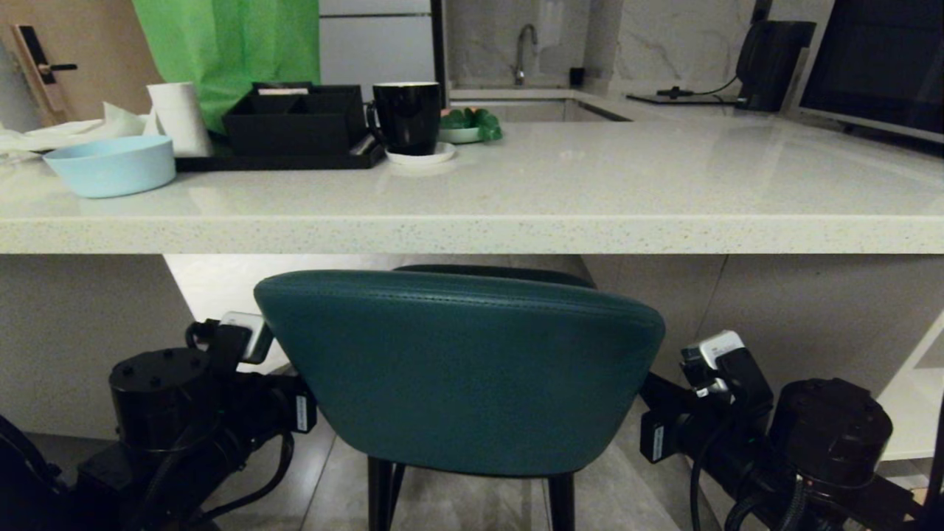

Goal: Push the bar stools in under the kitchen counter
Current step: Push the blue chair back under the dining table, then push the gray chair back under the dining table

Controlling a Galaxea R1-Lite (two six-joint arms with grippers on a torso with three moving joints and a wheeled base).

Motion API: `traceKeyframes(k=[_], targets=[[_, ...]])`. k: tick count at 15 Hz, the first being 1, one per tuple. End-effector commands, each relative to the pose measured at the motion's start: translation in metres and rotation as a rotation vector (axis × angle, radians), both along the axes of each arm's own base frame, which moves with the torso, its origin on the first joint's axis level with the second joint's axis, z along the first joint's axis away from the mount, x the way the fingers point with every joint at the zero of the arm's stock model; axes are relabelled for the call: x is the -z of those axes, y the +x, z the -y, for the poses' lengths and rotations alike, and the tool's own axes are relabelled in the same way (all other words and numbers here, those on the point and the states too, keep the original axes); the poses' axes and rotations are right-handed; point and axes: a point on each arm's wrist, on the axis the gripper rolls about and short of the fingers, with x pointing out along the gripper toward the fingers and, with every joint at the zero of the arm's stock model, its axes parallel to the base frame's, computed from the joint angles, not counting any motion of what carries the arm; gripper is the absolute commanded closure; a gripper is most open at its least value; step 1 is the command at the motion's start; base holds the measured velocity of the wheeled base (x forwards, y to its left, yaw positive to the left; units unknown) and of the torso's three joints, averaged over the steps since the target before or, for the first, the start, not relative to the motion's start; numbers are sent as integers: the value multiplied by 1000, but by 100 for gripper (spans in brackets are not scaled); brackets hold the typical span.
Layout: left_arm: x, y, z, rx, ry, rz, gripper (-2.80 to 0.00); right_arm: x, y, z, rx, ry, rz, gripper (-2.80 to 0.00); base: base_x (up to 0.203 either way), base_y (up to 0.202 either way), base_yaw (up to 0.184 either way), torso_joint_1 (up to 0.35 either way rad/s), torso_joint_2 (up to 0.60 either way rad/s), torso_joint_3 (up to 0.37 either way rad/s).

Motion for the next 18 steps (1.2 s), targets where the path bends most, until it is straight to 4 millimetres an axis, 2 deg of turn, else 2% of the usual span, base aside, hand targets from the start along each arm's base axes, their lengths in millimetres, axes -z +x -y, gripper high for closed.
traceKeyframes(k=[1, 3, 5, 9, 13, 16, 18], targets=[[-16, -6, -4, -8, -35, 68, 0, -5, -2, 1, 17, 10, 18, 0, 0, 0, 0, 0, 0, 0], [-29, -15, -9, -16, -56, 118, 0, -15, -5, 5, 20, 37, 51, 0, 0, 0, 0, 0, 0, 0], [-38, -28, -16, -39, -69, 155, 0, -23, -5, 17, 61, 53, 76, 0, 0, 0, 0, 0, 0, 0], [-45, -57, -29, -44, -87, 192, 0, -41, -4, 41, 148, 88, 139, 0, 0, 0, 0, 0, 0, 0], [-58, -90, -44, -49, -126, 276, 0, -62, -27, 61, 181, 108, 167, 0, 0, 0, 0, 0, 0, 0], [-78, -119, -59, -71, -160, 362, 0, -79, -47, 91, 318, 76, 206, 0, 0, 0, 0, 0, 0, 0], [-98, -140, -72, -110, -143, 337, 0, -98, -65, 112, 415, 63, 242, 0, 0, 0, 0, 0, 0, 0]])
